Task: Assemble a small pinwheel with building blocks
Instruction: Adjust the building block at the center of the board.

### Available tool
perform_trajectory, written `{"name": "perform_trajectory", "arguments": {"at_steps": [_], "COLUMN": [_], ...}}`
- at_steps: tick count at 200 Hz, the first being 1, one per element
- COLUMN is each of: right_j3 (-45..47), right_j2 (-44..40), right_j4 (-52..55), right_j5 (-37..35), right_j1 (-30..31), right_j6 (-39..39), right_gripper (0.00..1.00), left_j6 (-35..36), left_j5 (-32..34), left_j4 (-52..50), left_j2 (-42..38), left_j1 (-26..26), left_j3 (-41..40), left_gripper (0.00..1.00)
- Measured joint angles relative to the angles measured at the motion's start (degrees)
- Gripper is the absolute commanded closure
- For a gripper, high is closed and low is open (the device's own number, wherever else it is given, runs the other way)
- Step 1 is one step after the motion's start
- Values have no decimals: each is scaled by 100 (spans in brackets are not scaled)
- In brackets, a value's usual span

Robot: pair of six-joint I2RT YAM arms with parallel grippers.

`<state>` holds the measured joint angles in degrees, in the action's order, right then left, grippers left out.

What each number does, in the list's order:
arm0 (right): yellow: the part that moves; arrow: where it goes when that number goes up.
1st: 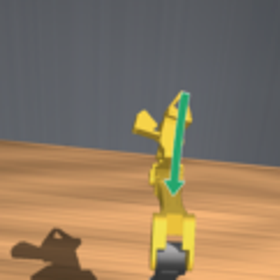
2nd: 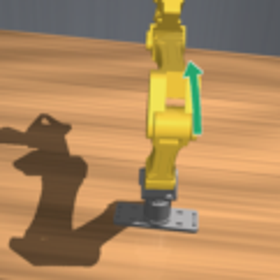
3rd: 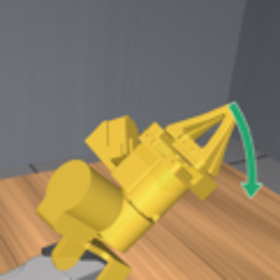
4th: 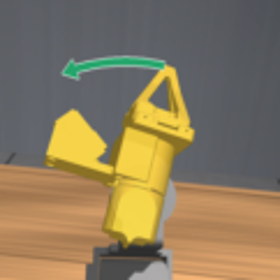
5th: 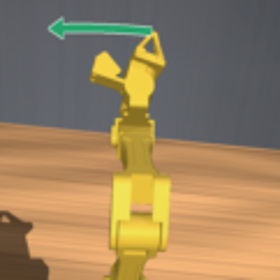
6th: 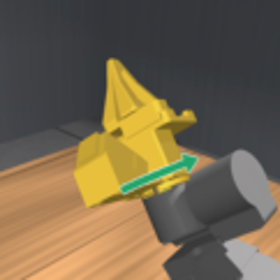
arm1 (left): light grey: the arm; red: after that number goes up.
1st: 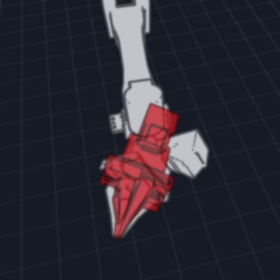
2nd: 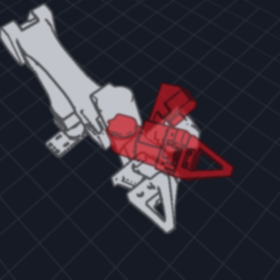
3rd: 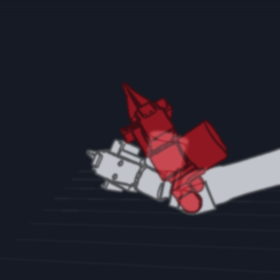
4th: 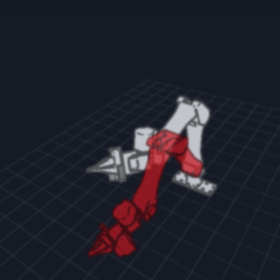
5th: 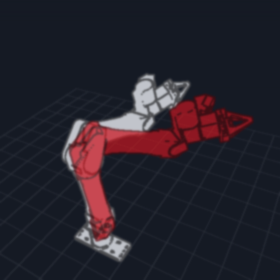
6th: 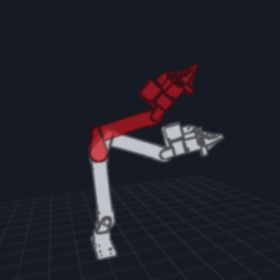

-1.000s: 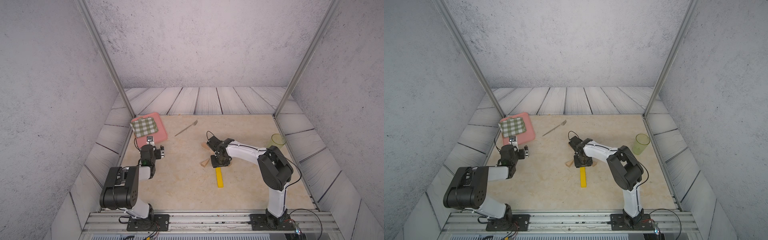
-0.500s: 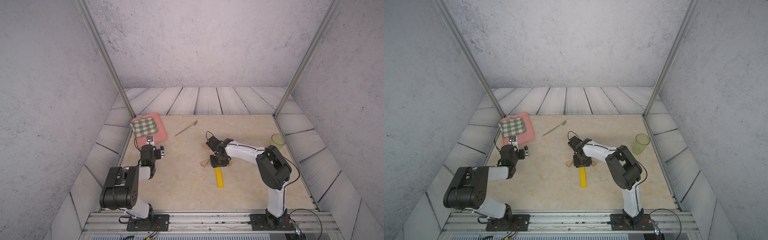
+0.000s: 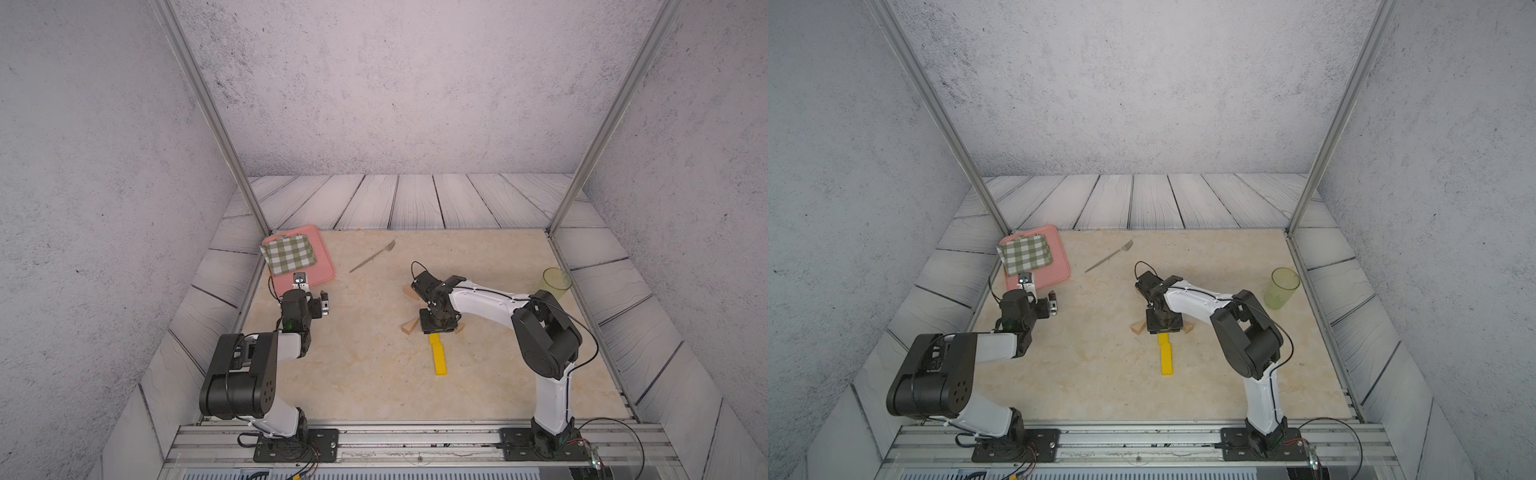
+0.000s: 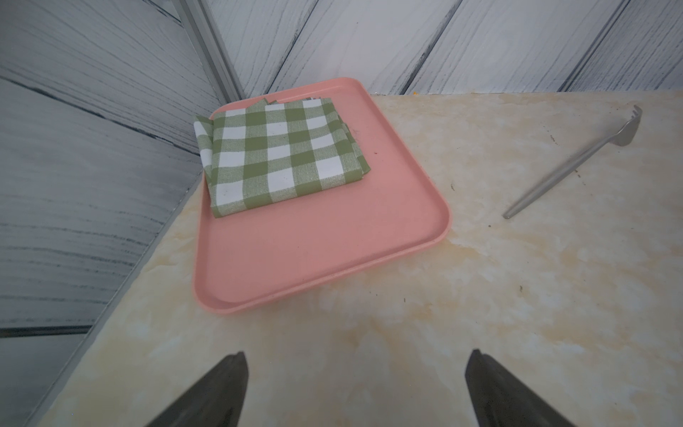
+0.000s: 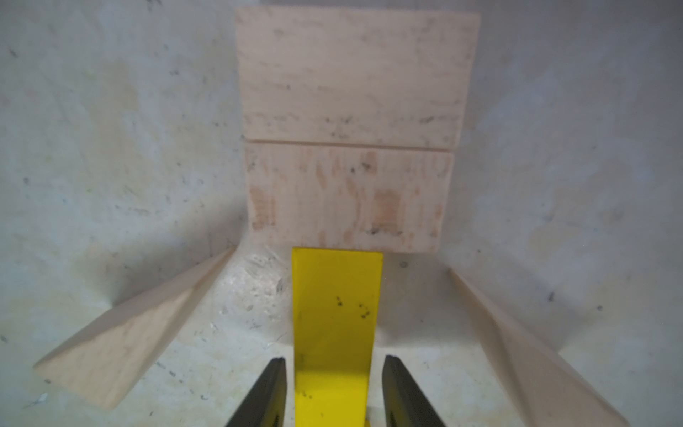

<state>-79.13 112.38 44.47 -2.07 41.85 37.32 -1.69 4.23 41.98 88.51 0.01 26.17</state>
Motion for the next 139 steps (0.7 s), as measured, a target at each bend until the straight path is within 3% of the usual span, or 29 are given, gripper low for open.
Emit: {"name": "perform_trajectory", "arguments": {"at_steps": [68, 113, 139], "right_j3": [409, 1078, 1102], "right_j2": [-658, -920, -914], "right_j4": [334, 232, 177], "right_j5": [-153, 15, 111], "right_j1": [247, 468, 579], "right_j6": [160, 452, 533], "right_gripper": [39, 40, 46], "left_j6": [-2, 0, 0], "left_j5": [0, 0, 0], "left_j4": [-9, -13, -13], "left_j2": [0, 0, 0], "left_j1": [0, 0, 0], "left_j3": [0, 0, 0], "left_gripper": [2, 2, 2]}}
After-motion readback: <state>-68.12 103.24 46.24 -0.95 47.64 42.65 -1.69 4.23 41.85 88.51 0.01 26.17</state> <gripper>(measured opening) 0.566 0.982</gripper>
